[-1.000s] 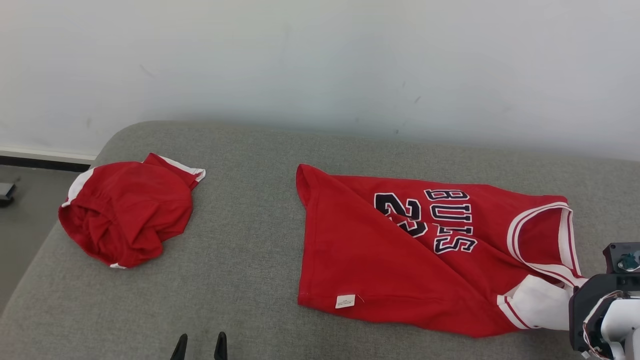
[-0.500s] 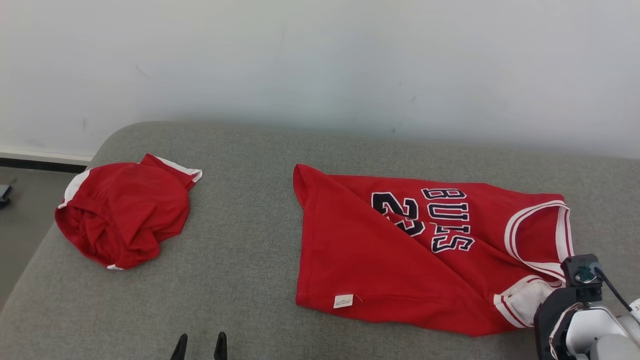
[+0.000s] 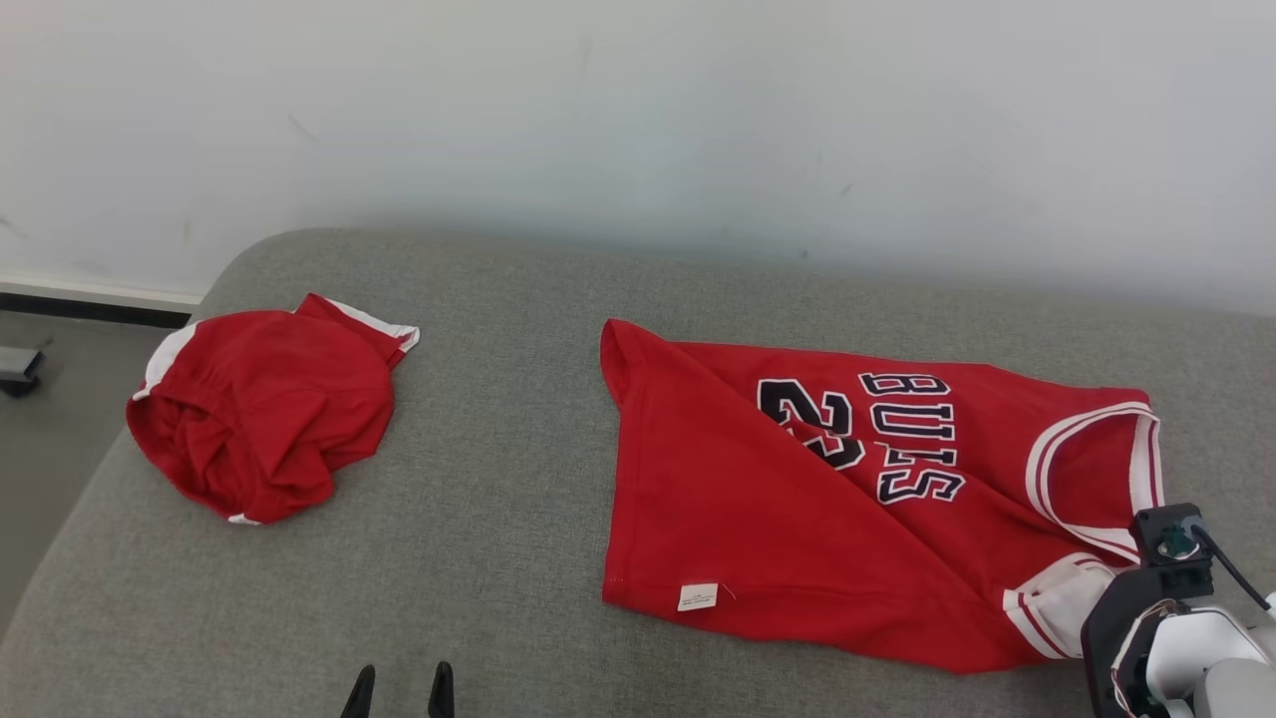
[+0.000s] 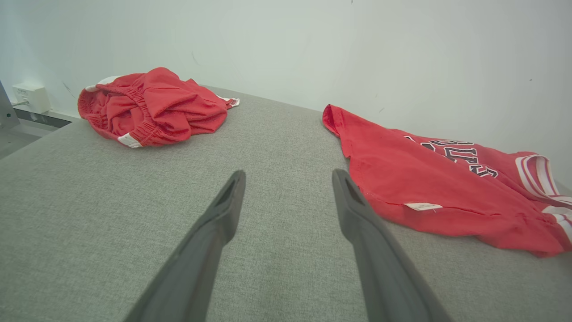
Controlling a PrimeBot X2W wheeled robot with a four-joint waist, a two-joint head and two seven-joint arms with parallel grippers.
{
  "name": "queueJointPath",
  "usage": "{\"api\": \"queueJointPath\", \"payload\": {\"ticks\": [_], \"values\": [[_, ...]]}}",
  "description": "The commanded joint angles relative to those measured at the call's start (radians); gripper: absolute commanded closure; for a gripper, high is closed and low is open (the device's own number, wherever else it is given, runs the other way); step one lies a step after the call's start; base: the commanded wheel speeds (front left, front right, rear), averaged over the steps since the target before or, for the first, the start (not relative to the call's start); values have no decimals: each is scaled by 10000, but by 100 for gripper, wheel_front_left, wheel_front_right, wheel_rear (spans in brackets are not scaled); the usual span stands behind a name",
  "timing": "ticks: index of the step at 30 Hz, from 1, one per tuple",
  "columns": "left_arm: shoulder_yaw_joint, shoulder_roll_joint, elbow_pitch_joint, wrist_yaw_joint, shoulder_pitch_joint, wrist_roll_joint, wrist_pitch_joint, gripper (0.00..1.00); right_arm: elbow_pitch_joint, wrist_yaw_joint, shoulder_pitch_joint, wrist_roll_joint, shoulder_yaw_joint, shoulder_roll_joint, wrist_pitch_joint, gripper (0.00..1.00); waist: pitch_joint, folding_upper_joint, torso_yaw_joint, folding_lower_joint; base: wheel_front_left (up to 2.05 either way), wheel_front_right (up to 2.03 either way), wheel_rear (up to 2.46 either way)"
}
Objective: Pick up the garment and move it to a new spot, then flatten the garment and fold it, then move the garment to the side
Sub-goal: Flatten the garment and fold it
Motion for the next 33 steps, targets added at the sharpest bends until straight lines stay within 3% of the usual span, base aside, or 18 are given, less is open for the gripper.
{"api": "queueJointPath", "payload": {"ticks": [1,2,3,4,22,33], "values": [[15,-5,10,-21,-87,32,-33,0,30,-24,-78,-45,-59,-50,-58,22,36,0,35,0,0,0,0],[25,-5,-3,-18,-94,28,-33,0,26,-24,-102,-31,-107,-25,-125,81,56,0,41,0,0,0,0],[25,-5,-3,-18,-94,28,-33,0,26,-24,-102,-31,-107,-25,-125,81,56,0,41,0,0,0,0],[28,-5,-17,-14,-103,24,-33,0,-1,-24,-124,-12,-135,3,-216,100,77,0,43,0,0,0,0],[-23,-5,-70,124,-154,-68,-33,0,-879,-24,346,415,-717,379,-701,100,15,0,-661,0,0,0,0],[10,-5,-116,155,-40,-93,-33,0,-3012,-24,2297,1179,-2530,1542,-1346,100,-67,0,-709,0,0,0,0]]}}
